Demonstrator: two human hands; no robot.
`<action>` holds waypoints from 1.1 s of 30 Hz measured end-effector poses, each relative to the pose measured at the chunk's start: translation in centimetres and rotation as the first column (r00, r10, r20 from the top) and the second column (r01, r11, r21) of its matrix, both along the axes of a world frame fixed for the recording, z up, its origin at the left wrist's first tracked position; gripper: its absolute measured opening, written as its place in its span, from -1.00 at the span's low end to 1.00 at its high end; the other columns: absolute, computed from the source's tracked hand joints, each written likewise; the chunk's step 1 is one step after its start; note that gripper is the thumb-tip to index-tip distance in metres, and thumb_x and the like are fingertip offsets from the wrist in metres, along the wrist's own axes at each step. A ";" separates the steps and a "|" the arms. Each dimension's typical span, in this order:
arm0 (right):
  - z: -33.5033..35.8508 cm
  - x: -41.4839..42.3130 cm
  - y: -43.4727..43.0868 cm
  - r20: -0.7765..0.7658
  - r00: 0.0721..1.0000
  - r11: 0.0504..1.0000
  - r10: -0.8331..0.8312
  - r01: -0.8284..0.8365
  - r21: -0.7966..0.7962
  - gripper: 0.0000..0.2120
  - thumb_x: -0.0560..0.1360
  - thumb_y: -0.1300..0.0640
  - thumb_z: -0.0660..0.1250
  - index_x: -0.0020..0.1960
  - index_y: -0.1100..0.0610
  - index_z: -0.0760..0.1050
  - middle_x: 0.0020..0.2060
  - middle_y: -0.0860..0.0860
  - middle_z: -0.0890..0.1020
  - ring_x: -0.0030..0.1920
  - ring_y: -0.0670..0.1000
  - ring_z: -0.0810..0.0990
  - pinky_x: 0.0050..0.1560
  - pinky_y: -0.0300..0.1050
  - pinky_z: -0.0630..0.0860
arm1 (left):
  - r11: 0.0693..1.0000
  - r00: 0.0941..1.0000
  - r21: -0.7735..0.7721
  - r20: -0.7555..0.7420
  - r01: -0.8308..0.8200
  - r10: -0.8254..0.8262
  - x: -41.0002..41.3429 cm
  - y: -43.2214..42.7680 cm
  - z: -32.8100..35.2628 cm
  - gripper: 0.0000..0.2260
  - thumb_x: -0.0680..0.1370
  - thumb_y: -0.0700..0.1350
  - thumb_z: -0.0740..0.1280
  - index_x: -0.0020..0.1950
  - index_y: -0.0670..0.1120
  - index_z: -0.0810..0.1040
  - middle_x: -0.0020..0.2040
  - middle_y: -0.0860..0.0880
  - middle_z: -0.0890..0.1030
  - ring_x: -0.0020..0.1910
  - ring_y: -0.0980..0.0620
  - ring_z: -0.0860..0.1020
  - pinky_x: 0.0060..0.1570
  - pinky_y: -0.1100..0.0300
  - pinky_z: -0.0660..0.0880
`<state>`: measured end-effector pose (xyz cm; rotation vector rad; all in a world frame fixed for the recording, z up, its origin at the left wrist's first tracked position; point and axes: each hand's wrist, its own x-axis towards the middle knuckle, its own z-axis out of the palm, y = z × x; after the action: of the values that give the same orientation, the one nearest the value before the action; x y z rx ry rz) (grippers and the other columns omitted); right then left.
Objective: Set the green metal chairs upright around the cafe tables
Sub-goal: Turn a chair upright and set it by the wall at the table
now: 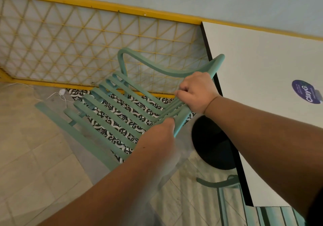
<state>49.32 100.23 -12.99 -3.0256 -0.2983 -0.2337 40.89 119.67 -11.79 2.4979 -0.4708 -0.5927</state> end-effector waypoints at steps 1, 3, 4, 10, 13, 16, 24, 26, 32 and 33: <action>-0.1 0.0 0.0 -0.005 1.000 1.000 0.006 -0.006 0.019 -0.38 0.43 -0.35 0.03 -0.43 0.15 0.46 -0.48 0.04 0.50 -0.32 0.14 0.50 -0.20 0.01 0.33 | 1.000 1.000 0.006 -0.001 -0.002 0.002 0.0 -0.1 0.0 -0.62 0.58 -0.19 0.31 0.37 0.02 0.35 0.02 -0.02 0.61 -0.01 -0.07 0.62 0.04 0.00 0.59; 0.6 0.2 -0.5 -0.128 0.990 0.997 0.051 -0.043 0.066 -0.26 0.35 -0.55 0.06 -0.37 0.12 0.54 -0.42 0.03 0.56 -0.27 0.11 0.55 -0.13 0.06 0.47 | 1.000 1.000 0.005 0.010 -0.007 0.007 -0.1 0.0 0.1 -0.64 0.58 -0.19 0.31 0.35 0.02 0.36 0.02 -0.01 0.61 -0.02 -0.07 0.62 0.01 0.02 0.59; 1.3 0.5 -1.0 -0.229 0.970 0.996 0.076 -0.062 0.068 -0.16 0.25 -0.67 0.07 -0.31 0.11 0.59 -0.36 0.02 0.59 -0.23 0.09 0.58 -0.10 0.07 0.53 | 1.000 1.000 -0.003 0.020 -0.008 0.008 -0.2 0.1 0.0 -0.67 0.59 -0.19 0.31 0.32 0.01 0.37 0.00 -0.01 0.60 -0.04 -0.06 0.62 -0.03 0.04 0.58; 4.2 1.2 -3.0 -0.520 0.846 0.947 -0.117 -0.063 -0.314 -0.03 -0.16 -0.77 0.17 -0.08 -0.09 0.63 -0.20 -0.11 0.65 -0.14 0.00 0.61 -0.04 0.01 0.62 | 0.999 0.998 -0.041 0.056 0.000 0.003 -0.2 0.4 -0.6 -0.74 0.58 -0.19 0.30 0.24 0.00 0.40 -0.08 0.02 0.53 -0.13 -0.03 0.57 -0.24 0.16 0.42; 3.7 1.3 -2.1 -0.501 0.854 0.943 -0.138 -0.040 -0.330 -0.06 -0.21 -0.73 0.23 -0.11 -0.08 0.61 -0.26 -0.10 0.65 -0.19 0.00 0.61 -0.07 -0.02 0.62 | 0.999 0.998 -0.043 0.053 -0.017 0.019 -0.1 0.5 -0.9 -0.78 0.57 -0.20 0.29 0.17 0.01 0.40 -0.14 0.05 0.51 -0.18 -0.01 0.55 -0.29 0.17 0.40; 3.8 1.2 -2.1 -0.507 0.849 0.946 -0.150 -0.026 -0.322 -0.02 -0.24 -0.73 0.23 -0.10 -0.07 0.63 -0.24 -0.10 0.67 -0.17 0.01 0.62 -0.05 -0.01 0.63 | 0.999 0.999 -0.043 0.043 -0.011 0.013 -0.3 0.6 -1.0 -0.79 0.56 -0.22 0.29 0.13 0.01 0.39 -0.16 0.04 0.50 -0.19 -0.01 0.55 -0.28 0.17 0.42; 4.6 -1.4 0.0 -0.527 0.836 0.959 -0.153 -0.004 -0.285 -0.03 -0.20 -0.73 0.22 -0.08 -0.05 0.63 -0.29 -0.10 0.66 -0.20 -0.02 0.62 -0.06 -0.02 0.64 | 0.997 0.998 0.024 0.017 0.067 -0.067 -1.5 2.9 -0.9 -0.71 0.55 -0.17 0.31 0.25 0.02 0.38 -0.09 0.02 0.54 -0.11 -0.04 0.58 -0.13 0.07 0.56; 4.5 -2.5 0.8 -0.529 0.836 0.957 -0.147 -0.015 -0.291 -0.04 -0.17 -0.74 0.22 -0.12 -0.03 0.62 -0.30 -0.09 0.66 -0.22 -0.02 0.63 -0.09 -0.02 0.65 | 0.996 0.997 0.044 0.002 0.080 -0.080 -2.2 4.1 -0.7 -0.71 0.55 -0.16 0.30 0.23 0.04 0.37 -0.11 0.03 0.53 -0.14 -0.02 0.59 -0.16 0.07 0.55; 4.8 -5.5 3.4 -0.536 0.832 0.955 -0.144 -0.025 -0.295 -0.10 -0.12 -0.76 0.19 -0.20 -0.03 0.57 -0.34 -0.11 0.65 -0.28 -0.04 0.63 -0.15 -0.04 0.65 | 0.973 0.979 0.112 -0.014 0.202 -0.202 -3.6 7.3 0.7 -0.71 0.60 -0.06 0.26 0.33 0.00 0.38 -0.05 -0.05 0.60 -0.07 -0.12 0.62 -0.09 0.00 0.58; 4.7 -5.8 3.5 -0.536 0.831 0.957 -0.147 -0.017 -0.289 -0.11 -0.12 -0.76 0.19 -0.21 -0.03 0.56 -0.35 -0.11 0.65 -0.29 -0.05 0.62 -0.16 -0.04 0.64 | 0.969 0.976 0.117 -0.015 0.218 -0.218 -3.5 7.5 0.8 -0.69 0.61 -0.07 0.25 0.35 0.00 0.37 -0.05 -0.05 0.59 -0.06 -0.13 0.62 -0.08 0.00 0.57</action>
<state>43.48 103.75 -8.34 -3.1942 -0.1845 0.7441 37.36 127.18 -11.01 2.5750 -0.7362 -0.7260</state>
